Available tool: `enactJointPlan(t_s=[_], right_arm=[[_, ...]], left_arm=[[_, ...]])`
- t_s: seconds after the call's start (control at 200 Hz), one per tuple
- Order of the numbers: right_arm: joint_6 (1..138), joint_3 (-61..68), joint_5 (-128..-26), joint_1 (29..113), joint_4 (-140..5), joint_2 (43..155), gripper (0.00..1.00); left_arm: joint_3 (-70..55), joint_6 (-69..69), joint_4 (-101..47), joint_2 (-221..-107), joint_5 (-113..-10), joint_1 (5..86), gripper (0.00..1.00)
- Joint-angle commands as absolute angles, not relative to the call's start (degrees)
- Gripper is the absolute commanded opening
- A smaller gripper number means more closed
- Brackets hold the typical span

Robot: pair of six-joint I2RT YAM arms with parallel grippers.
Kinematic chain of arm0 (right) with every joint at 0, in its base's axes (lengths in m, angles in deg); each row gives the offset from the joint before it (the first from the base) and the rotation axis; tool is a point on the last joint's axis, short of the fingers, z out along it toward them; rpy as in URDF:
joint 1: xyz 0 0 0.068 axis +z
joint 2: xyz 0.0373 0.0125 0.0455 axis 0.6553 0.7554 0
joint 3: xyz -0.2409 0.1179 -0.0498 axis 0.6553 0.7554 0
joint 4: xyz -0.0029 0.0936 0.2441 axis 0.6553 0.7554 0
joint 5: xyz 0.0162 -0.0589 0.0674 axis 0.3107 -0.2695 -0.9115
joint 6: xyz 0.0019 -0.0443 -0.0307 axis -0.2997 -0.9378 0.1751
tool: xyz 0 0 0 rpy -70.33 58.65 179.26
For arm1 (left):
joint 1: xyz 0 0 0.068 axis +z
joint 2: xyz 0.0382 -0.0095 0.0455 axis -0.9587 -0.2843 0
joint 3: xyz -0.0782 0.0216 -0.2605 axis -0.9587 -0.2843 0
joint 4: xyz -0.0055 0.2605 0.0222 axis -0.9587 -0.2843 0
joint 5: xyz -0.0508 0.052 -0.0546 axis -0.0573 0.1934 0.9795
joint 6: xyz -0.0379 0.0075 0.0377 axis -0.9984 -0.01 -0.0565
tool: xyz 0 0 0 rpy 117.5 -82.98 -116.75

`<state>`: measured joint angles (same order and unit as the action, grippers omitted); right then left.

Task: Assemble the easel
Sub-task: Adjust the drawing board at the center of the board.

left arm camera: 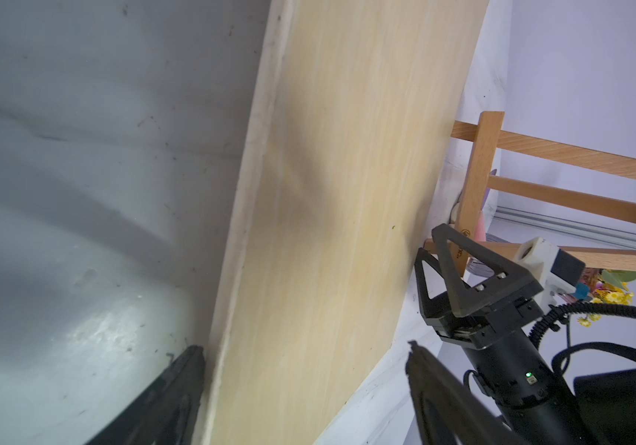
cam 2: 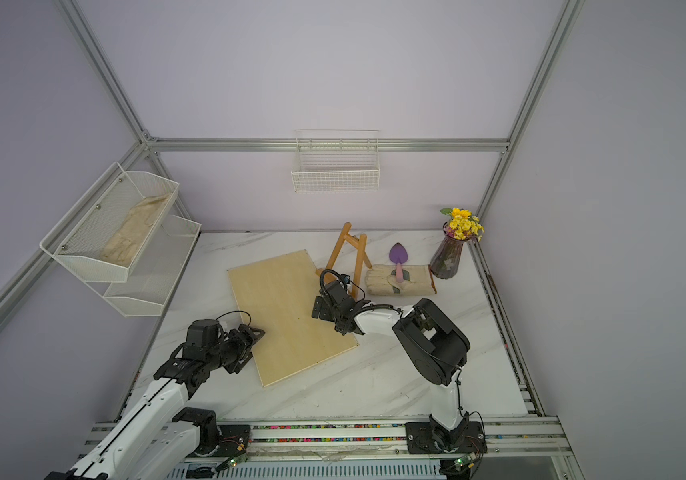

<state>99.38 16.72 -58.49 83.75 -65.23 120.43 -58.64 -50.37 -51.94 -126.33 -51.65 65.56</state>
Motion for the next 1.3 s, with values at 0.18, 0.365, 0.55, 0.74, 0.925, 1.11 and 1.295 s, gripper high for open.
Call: enactJointPlan(t_s=[0.18,0.365,0.55,0.74,0.925,1.11,1.295], right_arm=[[109.2,19.0,-86.7,89.5,-64.5,119.9,0.97],[109.5,19.3,-85.8,89.2,-64.1,119.1,0.97],[109.5,19.6,-83.5,88.8,-62.9,117.9,0.97],[108.7,20.2,-81.4,88.6,-61.3,116.7,0.97],[105.7,20.6,-79.6,88.5,-59.6,115.7,0.97],[103.2,19.9,-78.9,88.8,-58.6,114.9,0.97],[98.5,20.9,-79.0,89.2,-60.6,111.8,0.97]], left_arm=[[-49.5,-54.8,-24.2,-122.9,-29.4,61.5,0.81],[-48.5,-53.0,-27.4,-122.1,-31.4,61.4,0.79],[-45.7,-46.8,-39.3,-122.3,-34.9,61.3,0.77],[-44.5,-45.4,-42.2,-123.2,-35.7,61.3,0.76],[-44.6,-45.6,-43.0,-123.4,-36.6,61.3,0.74],[-44.5,-46.0,-43.3,-123.5,-37.3,61.3,0.73],[-46.1,-46.8,-43.4,-124.1,-39.5,61.3,0.69]])
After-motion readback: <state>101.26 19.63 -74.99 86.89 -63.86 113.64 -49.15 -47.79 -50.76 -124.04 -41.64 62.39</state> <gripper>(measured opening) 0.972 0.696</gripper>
